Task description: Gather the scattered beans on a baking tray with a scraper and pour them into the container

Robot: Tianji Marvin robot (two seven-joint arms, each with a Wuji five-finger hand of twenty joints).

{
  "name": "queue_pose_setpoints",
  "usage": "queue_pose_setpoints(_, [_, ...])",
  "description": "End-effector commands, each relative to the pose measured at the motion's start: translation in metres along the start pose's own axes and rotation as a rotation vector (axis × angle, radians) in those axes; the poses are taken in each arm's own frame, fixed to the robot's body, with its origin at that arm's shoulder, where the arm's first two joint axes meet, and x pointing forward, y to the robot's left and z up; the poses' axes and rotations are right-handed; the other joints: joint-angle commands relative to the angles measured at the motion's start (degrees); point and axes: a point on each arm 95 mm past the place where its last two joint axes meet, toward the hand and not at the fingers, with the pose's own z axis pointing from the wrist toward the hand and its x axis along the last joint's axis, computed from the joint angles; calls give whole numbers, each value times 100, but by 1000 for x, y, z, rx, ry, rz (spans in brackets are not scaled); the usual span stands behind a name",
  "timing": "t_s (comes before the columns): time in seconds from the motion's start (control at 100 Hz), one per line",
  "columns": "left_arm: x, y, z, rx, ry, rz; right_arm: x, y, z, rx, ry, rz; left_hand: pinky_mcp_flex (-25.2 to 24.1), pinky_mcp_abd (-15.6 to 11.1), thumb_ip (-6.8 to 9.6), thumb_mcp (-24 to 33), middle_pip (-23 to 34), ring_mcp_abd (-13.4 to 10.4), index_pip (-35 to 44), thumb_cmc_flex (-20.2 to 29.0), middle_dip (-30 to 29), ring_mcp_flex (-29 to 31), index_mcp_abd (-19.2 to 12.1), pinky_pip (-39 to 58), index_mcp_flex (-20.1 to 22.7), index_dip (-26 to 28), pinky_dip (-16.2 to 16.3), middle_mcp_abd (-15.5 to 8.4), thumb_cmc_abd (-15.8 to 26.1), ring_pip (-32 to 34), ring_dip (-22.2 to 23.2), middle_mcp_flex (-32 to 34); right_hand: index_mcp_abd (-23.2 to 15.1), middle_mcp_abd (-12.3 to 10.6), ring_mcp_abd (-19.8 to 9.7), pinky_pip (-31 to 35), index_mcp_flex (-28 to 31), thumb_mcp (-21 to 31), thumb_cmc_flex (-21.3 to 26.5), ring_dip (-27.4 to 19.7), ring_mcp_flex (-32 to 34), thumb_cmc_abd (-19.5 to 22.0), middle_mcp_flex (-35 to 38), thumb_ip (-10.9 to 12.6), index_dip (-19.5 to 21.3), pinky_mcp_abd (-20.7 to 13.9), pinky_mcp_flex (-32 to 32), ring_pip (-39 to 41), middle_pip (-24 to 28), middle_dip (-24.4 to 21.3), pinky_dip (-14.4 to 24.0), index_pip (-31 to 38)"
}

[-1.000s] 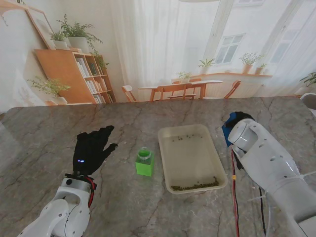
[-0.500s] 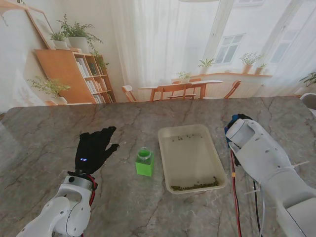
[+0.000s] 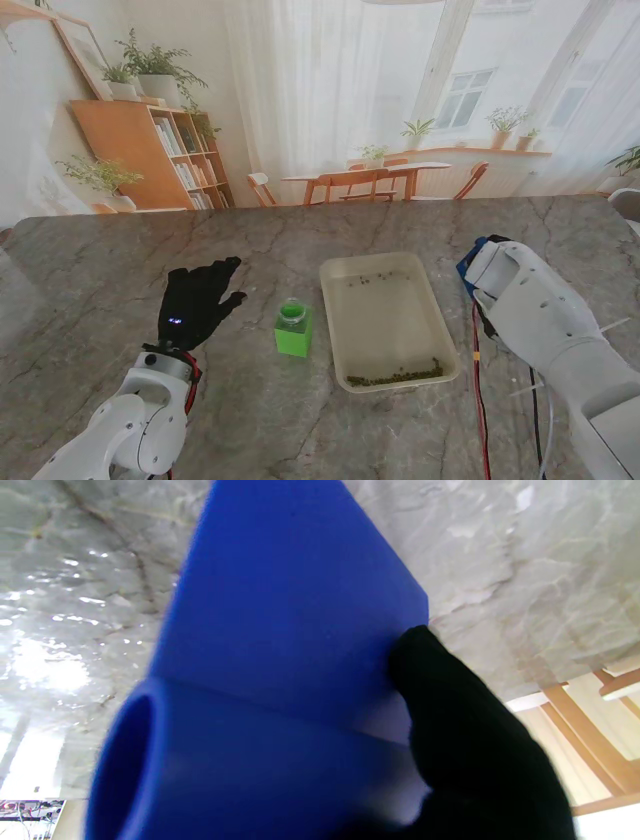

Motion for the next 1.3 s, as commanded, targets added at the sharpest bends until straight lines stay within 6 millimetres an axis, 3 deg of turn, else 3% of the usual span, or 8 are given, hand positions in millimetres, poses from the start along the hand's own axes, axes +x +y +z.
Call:
queue_pose_setpoints(0.0, [2, 3, 0, -12, 4, -6, -17, -10, 7, 39, -28, -38, -43, 135, 551, 38, -71, 39, 33, -69, -20, 114, 24, -125, 115, 10, 166, -12, 331, 12, 31, 41, -187, -73, 135, -51, 133, 457, 477, -135, -146, 439, -140, 260, 117, 63, -122, -269, -255, -175, -105, -346])
queue_pose_setpoints(0.09, [3, 3, 1, -19, 9, -5, -18, -9, 11, 52, -16, -81, -41, 148, 550, 37, -72, 44, 33, -70, -21, 119, 27, -126, 117, 9, 166, -9, 333, 12, 31, 42, -141, -46, 374, -286, -119, 448, 55, -269, -498, 704, -582, 598, 95, 171, -525, -806, -544, -730, -152, -773])
queue_pose_setpoints(0.19, [4, 4, 2, -26, 12, -1, -15, -8, 15, 67, -4, -112, -38, 144, 550, 36, -72, 41, 33, -73, -22, 126, 22, -126, 117, 8, 166, -9, 334, 13, 31, 44, -106, -32, 503, -490, -277, 382, -33, -396, -820, 751, -867, 606, 31, 240, -933, -1213, -748, -982, -203, -1000])
queue_pose_setpoints(0.38, [5, 6, 4, -41, 13, 3, -6, -5, 20, 91, 27, -148, -37, 139, 551, 40, -73, 43, 33, -70, -23, 124, 22, -127, 119, 8, 167, -4, 336, 13, 32, 42, -207, -152, 472, -515, -300, 249, -36, -451, -805, 890, -860, 594, 22, 170, -964, -1357, -778, -1071, -239, -1033])
queue_pose_setpoints(0.77, [4, 8, 8, -63, 15, 2, 26, -11, 17, 142, 131, -143, -42, 148, 551, 40, -75, 51, 31, -72, -26, 125, 20, -139, 124, 4, 167, -12, 335, 5, 29, 49, -18, 236, 745, -928, -552, -115, -315, -651, -1271, 1125, -1376, 640, -63, 109, -1403, -1838, -1064, -1237, -509, -1241])
queue_pose_setpoints(1.02, [3, 8, 6, -58, 13, 4, 33, -10, 16, 168, 210, -246, -39, 158, 552, 41, -74, 59, 36, -70, -26, 133, 21, -138, 132, 5, 172, -5, 332, 11, 32, 50, 142, 545, 1258, -1572, -1291, -765, -720, -998, -3002, 1500, -2723, 692, -145, 370, -2969, -2552, -1642, -1487, -711, -1730])
queue_pose_setpoints(1.17, [3, 8, 6, -59, 14, 4, 33, -7, 16, 168, 219, -278, -38, 157, 551, 38, -73, 48, 32, -77, -26, 134, 18, -137, 126, 3, 174, -15, 332, 9, 32, 54, 158, 557, 1355, -1692, -1591, -1127, -706, -1117, -3669, 1670, -3402, 734, -139, 355, -3494, -2721, -1916, -1671, -757, -1964])
queue_pose_setpoints(1.29, [3, 8, 6, -59, 16, 4, 33, -5, 16, 186, 221, -287, -34, 152, 551, 38, -72, 48, 36, -76, -25, 136, 23, -135, 132, 4, 175, -8, 331, 10, 32, 57, 117, 620, 1479, -2122, -1823, -1638, -764, -1337, -4520, 1921, -4134, 810, -237, 248, -4194, -3071, -2275, -1982, -1064, -2590])
